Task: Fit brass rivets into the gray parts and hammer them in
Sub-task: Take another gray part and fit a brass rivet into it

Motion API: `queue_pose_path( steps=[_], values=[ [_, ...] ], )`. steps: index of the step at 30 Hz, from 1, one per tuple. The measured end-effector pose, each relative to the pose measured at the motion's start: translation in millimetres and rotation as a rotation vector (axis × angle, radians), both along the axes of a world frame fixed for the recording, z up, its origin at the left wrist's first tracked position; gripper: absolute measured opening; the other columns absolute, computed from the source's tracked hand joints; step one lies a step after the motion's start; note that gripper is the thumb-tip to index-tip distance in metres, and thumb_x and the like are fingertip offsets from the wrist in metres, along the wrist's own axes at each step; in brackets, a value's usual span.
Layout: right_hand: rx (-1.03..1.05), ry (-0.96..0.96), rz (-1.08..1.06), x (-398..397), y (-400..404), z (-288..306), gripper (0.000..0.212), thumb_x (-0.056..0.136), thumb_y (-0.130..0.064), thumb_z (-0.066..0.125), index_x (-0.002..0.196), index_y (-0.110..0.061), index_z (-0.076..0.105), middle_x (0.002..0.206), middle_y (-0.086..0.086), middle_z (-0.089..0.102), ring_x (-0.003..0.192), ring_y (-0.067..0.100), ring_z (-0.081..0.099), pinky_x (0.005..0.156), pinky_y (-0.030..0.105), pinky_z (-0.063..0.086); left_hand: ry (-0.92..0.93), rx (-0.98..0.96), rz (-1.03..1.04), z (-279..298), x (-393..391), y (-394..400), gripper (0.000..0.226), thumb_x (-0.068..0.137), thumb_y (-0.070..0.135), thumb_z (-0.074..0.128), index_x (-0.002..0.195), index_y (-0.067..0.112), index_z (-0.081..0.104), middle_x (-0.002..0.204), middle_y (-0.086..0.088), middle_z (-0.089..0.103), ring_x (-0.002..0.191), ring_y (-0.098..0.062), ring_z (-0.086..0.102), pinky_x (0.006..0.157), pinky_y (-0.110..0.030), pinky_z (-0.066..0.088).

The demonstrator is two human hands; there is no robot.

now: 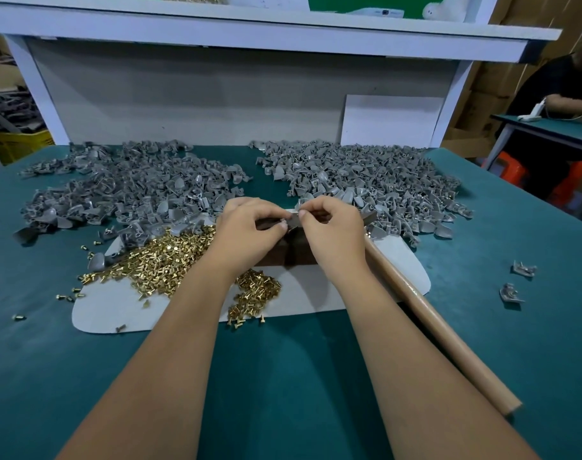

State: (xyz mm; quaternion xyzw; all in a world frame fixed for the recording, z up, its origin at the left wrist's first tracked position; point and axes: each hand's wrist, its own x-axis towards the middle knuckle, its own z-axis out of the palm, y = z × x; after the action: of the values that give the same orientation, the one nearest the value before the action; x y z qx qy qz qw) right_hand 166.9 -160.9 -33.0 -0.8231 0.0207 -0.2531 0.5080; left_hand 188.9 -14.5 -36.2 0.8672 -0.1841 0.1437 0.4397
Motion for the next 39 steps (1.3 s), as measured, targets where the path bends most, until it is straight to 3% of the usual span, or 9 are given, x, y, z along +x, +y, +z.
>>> queue_pose_path(
  steps=[7,18,32,39],
  values=[
    [-0.083,0.047,0.039,0.2,0.9,0.3,0.009,0.083,-0.018,0.063,0.079,-0.024,0.068,0.079,-0.012,0.066,0.084,0.013,0.061,0.084,0.042,0.05,0.018,-0.064,0.002,-2.7,2.6,-2.6,0.011,0.085,0.013,0.071,0.093,0.018,0.077,0.098,0.003,0.072,0.117,-0.03,0.055,0.106,-0.048,0.041],
    [-0.179,0.042,0.047,0.7,1.7,1.1,0.017,0.082,-0.018,0.063,0.071,-0.031,0.061,0.084,-0.011,0.065,0.086,0.015,0.059,0.087,0.045,0.047,0.032,-0.167,-0.019,-5.2,2.6,-3.7,0.01,0.081,0.004,0.073,0.088,0.008,0.079,0.097,-0.003,0.074,0.104,-0.022,0.065,0.1,-0.044,0.049],
    [-0.315,0.028,0.019,-0.5,5.1,2.7,0.012,0.083,-0.019,0.061,0.075,-0.029,0.06,0.088,-0.01,0.064,0.092,0.017,0.058,0.09,0.045,0.045,0.074,-0.24,-0.009,-7.9,2.8,-5.7,0.014,0.079,0.003,0.074,0.077,0.017,0.077,0.095,-0.002,0.074,0.1,-0.02,0.067,0.097,-0.044,0.052],
    [-0.326,0.058,-0.015,0.0,8.9,4.8,0.017,0.082,-0.022,0.062,0.07,-0.033,0.055,0.086,-0.011,0.062,0.094,0.018,0.058,0.091,0.045,0.044,0.103,-0.242,-0.007,-8.3,1.8,-5.7,0.006,0.08,0.005,0.076,0.083,0.01,0.079,0.099,-0.004,0.073,0.099,-0.019,0.068,0.096,-0.043,0.053]
  ],
)
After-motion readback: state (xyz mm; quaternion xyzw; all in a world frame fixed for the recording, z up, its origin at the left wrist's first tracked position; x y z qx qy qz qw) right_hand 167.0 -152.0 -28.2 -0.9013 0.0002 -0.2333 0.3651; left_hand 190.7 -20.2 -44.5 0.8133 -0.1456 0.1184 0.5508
